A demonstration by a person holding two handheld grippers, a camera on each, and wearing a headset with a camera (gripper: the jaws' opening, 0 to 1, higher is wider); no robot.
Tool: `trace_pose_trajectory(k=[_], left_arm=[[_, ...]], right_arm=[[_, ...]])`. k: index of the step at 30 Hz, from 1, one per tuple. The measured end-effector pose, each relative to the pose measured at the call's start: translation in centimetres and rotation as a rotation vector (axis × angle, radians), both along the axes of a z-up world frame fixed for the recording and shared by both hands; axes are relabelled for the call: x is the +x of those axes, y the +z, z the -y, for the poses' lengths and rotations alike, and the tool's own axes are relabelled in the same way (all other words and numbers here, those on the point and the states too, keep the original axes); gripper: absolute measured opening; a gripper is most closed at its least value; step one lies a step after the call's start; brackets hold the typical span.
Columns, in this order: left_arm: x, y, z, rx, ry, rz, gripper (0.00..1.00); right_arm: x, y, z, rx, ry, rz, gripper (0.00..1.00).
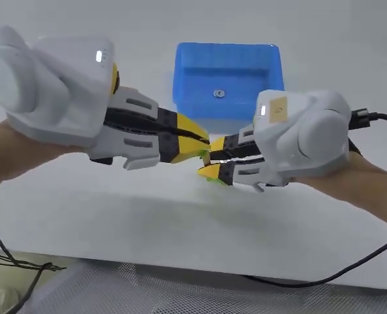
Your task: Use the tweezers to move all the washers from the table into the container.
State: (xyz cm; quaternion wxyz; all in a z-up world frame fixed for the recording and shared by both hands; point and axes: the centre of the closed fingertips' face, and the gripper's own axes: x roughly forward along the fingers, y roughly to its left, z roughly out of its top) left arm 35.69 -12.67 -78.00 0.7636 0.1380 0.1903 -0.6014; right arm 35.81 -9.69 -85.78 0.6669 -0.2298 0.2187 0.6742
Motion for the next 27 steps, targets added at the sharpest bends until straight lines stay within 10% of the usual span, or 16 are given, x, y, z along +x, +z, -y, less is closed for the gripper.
trace_pose_trajectory(k=[27], left_arm=[[0.4,1.7,0.1,0.017,-0.015,0.027,0.05]], right_arm=[[0.5,1.8,-0.1,0.021,-0.013,0.037,0.11]])
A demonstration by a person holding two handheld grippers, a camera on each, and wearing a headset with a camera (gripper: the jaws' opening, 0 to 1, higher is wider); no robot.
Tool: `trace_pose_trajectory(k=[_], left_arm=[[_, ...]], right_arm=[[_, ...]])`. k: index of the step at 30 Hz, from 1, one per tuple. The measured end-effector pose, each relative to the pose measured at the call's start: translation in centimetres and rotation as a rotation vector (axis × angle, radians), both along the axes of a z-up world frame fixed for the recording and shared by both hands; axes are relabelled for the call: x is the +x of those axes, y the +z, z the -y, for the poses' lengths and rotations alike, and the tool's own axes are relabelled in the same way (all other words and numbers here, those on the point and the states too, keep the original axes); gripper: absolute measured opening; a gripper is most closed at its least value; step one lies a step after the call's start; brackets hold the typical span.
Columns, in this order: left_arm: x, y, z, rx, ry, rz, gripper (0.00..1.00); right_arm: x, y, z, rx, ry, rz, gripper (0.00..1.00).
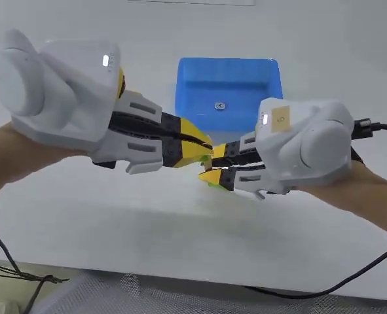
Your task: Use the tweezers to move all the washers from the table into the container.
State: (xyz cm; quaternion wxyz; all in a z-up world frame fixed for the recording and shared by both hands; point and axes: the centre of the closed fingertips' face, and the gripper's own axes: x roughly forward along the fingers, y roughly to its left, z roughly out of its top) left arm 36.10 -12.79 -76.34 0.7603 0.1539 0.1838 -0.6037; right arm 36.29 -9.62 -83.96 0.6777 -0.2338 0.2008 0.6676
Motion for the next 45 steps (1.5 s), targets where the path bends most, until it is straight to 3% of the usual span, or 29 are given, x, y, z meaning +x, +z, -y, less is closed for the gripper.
trace_pose_trajectory(k=[12,22,24,27,33,39,45], left_arm=[[0.4,2.8,0.3,-0.018,-0.006,0.061,0.05],[1.6,5.3,0.3,-0.017,-0.030,0.116,0.05],[2.1,5.8,0.3,-0.016,-0.028,0.149,0.05],[2.6,6.6,0.5,-0.027,-0.031,0.162,0.05],[3.6,7.1,0.5,-0.019,-0.043,0.179,0.05],[4.5,7.1,0.4,-0.014,-0.053,0.179,0.05],[6.2,6.7,0.0,-0.016,-0.053,0.176,0.05]], right_arm=[[1.0,3.0,0.3,0.018,-0.005,0.072,0.11],[2.4,5.5,0.1,0.035,-0.017,0.124,0.11],[2.9,6.1,0.2,0.042,-0.028,0.137,0.11],[3.6,7.0,0.3,0.059,-0.043,0.145,0.11],[4.7,7.5,0.3,0.063,-0.047,0.181,0.11],[5.8,7.6,0.2,0.070,-0.053,0.182,0.11],[7.4,7.3,-0.1,0.071,-0.058,0.181,0.11]])
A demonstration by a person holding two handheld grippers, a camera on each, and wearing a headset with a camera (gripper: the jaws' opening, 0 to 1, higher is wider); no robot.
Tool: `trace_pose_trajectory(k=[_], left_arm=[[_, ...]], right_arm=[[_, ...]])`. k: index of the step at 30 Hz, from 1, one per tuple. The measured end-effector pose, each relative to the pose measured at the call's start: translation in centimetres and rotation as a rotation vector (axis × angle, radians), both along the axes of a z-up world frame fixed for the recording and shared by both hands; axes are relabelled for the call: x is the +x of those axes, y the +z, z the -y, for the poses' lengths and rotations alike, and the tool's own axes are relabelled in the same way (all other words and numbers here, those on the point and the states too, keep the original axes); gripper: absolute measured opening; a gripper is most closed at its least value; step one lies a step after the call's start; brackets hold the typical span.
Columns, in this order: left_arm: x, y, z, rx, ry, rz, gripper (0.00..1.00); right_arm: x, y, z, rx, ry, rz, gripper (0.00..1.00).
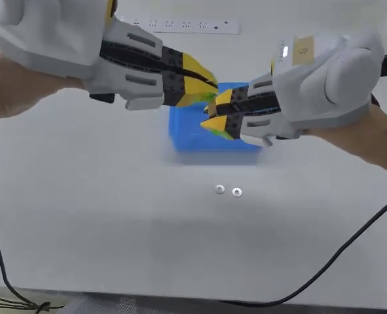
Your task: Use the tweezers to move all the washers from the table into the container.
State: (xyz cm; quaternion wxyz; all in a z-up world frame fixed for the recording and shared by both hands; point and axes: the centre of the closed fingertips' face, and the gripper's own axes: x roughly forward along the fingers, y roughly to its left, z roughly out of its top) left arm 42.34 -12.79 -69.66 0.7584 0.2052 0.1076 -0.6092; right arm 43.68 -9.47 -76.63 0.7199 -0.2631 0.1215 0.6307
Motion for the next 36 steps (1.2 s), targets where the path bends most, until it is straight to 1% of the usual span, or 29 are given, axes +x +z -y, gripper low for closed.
trace_pose_trajectory(k=[4,5,7,8,11,13,14,18,21,27,29,31,36], left_arm=[[1.3,-0.6,-0.2,0.003,0.008,-0.007,0.05],[1.6,-0.8,-0.3,0.006,0.008,-0.007,0.05],[2.0,-1.2,-0.2,0.011,0.006,-0.012,0.05],[2.2,-1.3,-0.1,0.013,0.005,-0.013,0.05],[2.8,-2.1,0.0,0.032,-0.002,-0.014,0.05],[3.2,-2.5,-0.1,0.035,-0.006,-0.018,0.05],[3.3,-2.6,-0.1,0.036,-0.005,-0.021,0.05],[4.2,-3.2,-0.3,0.035,0.008,-0.035,0.05],[4.9,-3.7,-0.4,0.026,0.022,-0.050,0.05],[5.8,-5.0,-0.4,0.024,0.025,-0.076,0.05],[6.0,-5.5,-0.3,0.026,0.023,-0.079,0.05],[6.1,-5.9,-0.2,0.026,0.019,-0.090,0.05],[6.5,-6.8,-0.1,0.028,0.023,-0.102,0.05]], right_arm=[[1.2,-0.6,-0.3,-0.002,-0.004,-0.001,0.11],[1.4,-0.7,-0.3,-0.003,-0.005,0.000,0.11],[2.3,-1.5,-0.3,-0.010,-0.006,0.003,0.11],[2.5,-1.6,-0.3,-0.011,-0.006,0.002,0.11],[3.0,-2.3,-0.3,-0.019,-0.007,-0.008,0.11],[3.3,-2.6,-0.4,-0.020,-0.005,-0.017,0.11],[3.7,-3.1,-0.4,-0.021,-0.004,-0.021,0.11],[4.6,-3.8,-0.6,-0.019,-0.013,-0.038,0.11],[5.3,-4.4,-0.8,-0.016,-0.022,-0.053,0.11],[5.8,-5.7,-0.8,-0.030,-0.025,-0.073,0.11],[6.0,-6.1,-0.7,-0.038,-0.030,-0.078,0.11],[6.2,-6.6,-0.6,-0.044,-0.033,-0.086,0.11],[6.2,-7.4,-0.4,-0.055,-0.044,-0.106,0.11]])
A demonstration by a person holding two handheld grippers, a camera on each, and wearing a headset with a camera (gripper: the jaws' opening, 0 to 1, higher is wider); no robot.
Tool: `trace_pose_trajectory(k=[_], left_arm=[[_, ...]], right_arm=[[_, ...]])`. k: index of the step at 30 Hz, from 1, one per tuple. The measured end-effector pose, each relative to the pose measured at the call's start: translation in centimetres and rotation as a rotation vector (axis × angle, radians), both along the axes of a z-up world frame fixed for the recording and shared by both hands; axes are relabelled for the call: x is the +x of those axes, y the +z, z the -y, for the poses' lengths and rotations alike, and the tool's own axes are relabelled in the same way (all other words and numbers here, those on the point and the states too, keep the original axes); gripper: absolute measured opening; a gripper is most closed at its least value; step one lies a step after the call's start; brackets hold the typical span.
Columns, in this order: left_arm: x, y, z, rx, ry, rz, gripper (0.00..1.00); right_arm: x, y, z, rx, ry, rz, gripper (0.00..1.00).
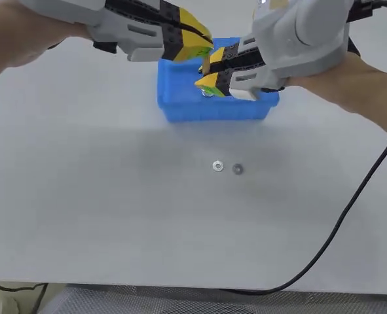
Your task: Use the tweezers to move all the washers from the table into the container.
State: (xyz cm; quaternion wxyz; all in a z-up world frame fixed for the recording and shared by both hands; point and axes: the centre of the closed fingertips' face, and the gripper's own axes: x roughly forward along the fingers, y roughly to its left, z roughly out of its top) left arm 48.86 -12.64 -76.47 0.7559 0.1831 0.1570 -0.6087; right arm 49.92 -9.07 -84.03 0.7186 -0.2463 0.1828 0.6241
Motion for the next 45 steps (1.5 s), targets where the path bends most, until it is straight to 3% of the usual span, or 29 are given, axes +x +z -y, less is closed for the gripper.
trace_pose_trajectory(k=[8,17,35,45], left_arm=[[0.2,-1.1,0.0,0.001,0.006,-0.023,0.05],[0.1,-1.0,0.4,0.000,0.004,-0.024,0.06],[-1.2,1.3,0.4,0.007,-0.004,0.013,0.05],[-2.4,3.5,0.3,0.001,-0.006,0.050,0.05]], right_arm=[[-0.2,-1.0,0.1,-0.015,-0.006,-0.023,0.11],[-0.1,-1.1,0.2,-0.013,-0.013,-0.027,0.11],[-1.0,1.7,0.2,0.014,-0.003,0.017,0.13],[-2.0,4.1,0.5,0.042,-0.008,0.045,0.13]])
